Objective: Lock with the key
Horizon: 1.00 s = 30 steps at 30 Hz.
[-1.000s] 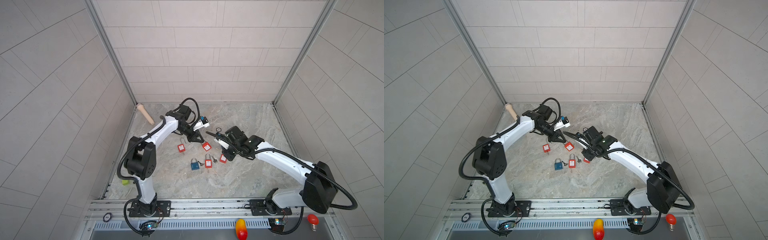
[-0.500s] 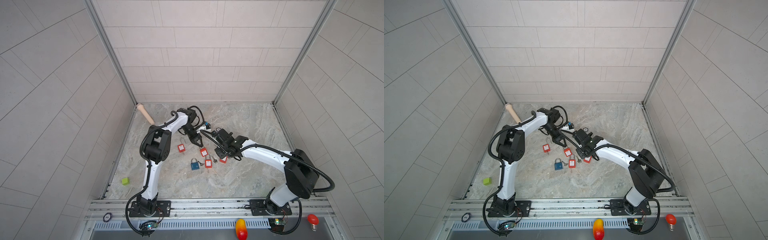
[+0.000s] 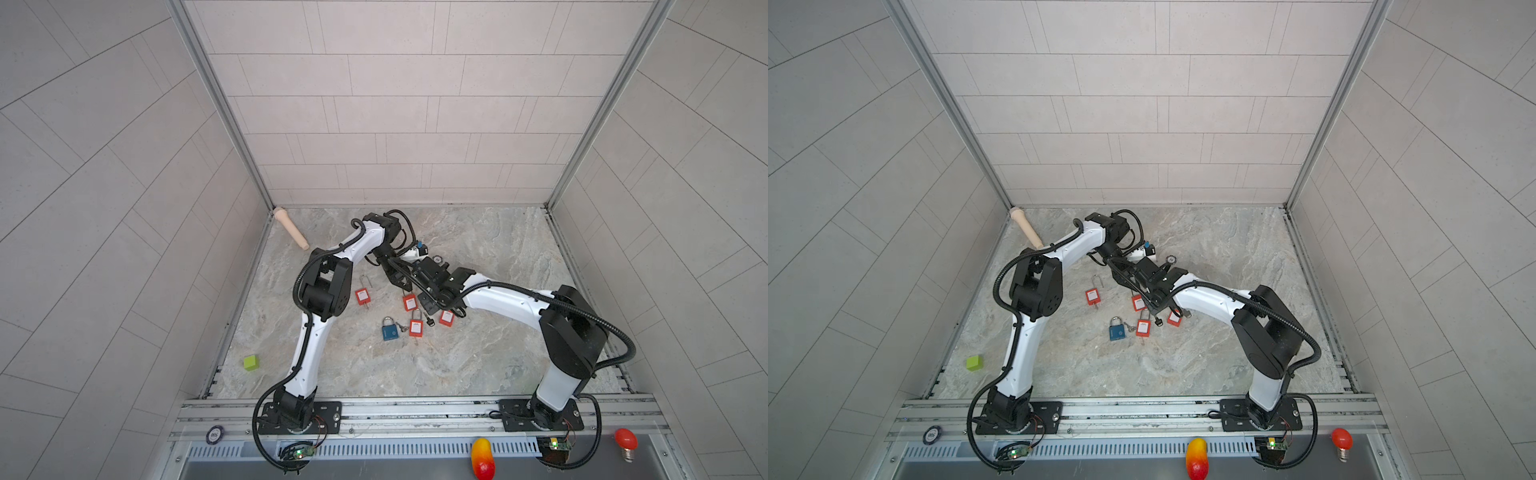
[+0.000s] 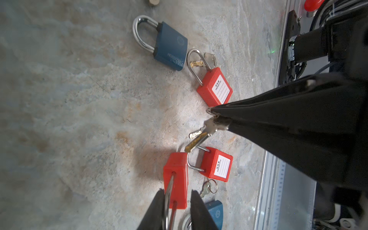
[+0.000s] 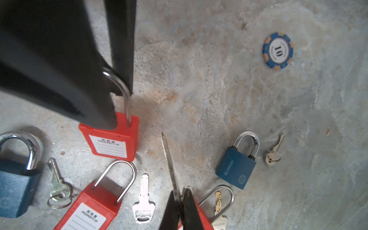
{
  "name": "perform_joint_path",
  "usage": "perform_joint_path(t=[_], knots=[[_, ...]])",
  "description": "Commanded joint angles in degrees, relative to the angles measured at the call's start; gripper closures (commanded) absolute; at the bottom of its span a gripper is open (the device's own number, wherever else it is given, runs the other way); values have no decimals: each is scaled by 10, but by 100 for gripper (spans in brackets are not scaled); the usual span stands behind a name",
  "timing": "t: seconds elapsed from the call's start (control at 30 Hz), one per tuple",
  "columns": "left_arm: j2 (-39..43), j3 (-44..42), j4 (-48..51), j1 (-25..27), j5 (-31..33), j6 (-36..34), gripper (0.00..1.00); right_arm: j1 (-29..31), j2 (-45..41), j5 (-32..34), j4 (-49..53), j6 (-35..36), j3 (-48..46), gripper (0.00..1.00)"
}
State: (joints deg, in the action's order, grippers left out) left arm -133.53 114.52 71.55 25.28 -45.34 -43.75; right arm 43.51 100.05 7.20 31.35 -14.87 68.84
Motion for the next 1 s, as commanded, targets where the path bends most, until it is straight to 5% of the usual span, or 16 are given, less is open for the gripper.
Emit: perform_joint_path(t=[0.0, 0.17, 0.43, 0.57, 0.8, 0.97], knots=[[-6, 23, 5, 2, -8, -8, 67, 4, 15, 20, 32, -19, 15, 100], [12, 26, -42, -6, 27, 31, 53, 5, 25, 21, 39, -18, 23, 100], [88, -23, -229, -72, 56, 197, 52, 17, 27, 21, 63, -16, 48, 100], [145, -85, -333, -107, 126, 288, 52, 17, 53, 12, 84, -12, 72, 100], [337, -333, -565, -158, 159, 393, 51, 15, 135, -7, 152, -7, 153, 100], [462, -488, -631, -177, 177, 431, 48, 6, 165, -15, 178, -13, 176, 98]])
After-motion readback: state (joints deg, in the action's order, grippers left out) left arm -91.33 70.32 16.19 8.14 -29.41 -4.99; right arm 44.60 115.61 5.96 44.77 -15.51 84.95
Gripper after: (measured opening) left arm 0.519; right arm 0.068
